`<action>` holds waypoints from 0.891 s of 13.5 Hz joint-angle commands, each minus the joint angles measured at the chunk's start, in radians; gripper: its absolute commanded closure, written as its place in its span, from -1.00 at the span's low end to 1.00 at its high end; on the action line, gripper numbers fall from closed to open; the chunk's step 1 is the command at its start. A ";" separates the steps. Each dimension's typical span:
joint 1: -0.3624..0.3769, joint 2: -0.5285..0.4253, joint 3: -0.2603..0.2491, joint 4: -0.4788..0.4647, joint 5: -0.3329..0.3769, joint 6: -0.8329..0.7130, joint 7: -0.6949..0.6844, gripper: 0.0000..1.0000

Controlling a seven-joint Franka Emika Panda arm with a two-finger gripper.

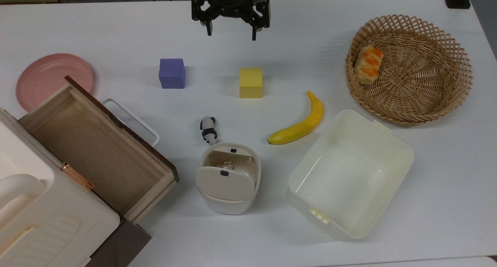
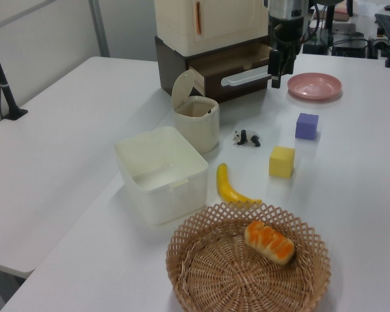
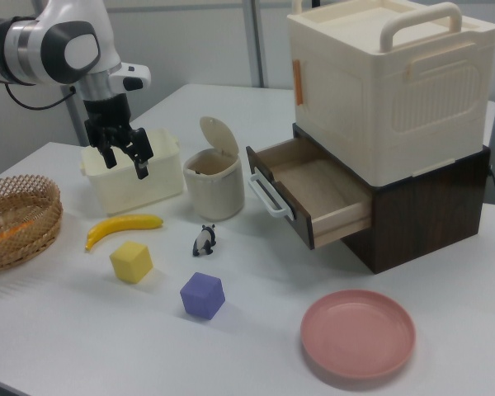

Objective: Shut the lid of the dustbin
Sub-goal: 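Move the open gripper forward over the table toward the cream dustbin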

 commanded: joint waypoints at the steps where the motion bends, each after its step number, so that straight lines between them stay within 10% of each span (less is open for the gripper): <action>1: -0.008 -0.005 0.000 0.007 0.014 -0.042 -0.044 -0.95; 12: -0.010 0.005 0.000 0.007 0.014 -0.036 -0.063 -0.79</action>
